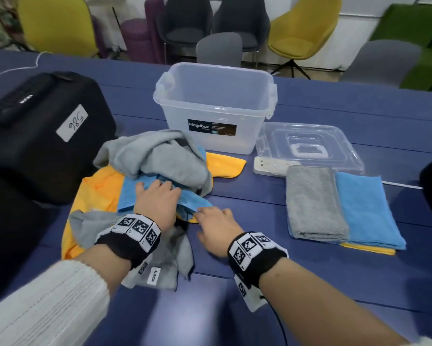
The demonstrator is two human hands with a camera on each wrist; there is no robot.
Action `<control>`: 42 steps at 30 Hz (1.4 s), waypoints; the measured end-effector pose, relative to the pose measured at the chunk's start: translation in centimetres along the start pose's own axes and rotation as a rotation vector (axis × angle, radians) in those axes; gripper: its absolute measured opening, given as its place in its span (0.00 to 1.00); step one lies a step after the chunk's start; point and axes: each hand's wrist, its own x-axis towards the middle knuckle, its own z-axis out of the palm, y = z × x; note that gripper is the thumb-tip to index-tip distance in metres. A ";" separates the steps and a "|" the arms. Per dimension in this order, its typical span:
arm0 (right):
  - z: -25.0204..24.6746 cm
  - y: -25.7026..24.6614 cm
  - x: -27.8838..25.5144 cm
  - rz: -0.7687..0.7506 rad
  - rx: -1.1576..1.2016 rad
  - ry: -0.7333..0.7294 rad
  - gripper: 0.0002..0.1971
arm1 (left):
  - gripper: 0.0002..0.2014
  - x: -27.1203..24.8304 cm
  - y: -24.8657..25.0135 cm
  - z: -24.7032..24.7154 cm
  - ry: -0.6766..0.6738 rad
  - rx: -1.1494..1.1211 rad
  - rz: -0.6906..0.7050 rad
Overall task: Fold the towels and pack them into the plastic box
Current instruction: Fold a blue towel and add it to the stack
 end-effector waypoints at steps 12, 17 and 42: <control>-17.0 1.5 -5.9 -0.012 0.366 0.910 0.08 | 0.09 0.0 -6.9 -8.4 0.401 -0.342 -0.070; -21.4 3.4 -10.0 0.106 0.405 1.107 0.07 | 0.04 -1.5 -8.1 -12.2 0.589 -0.462 -0.005; -23.2 10.4 -29.7 0.302 0.578 1.435 0.08 | 0.06 -9.2 0.3 -23.9 0.712 -1.417 0.365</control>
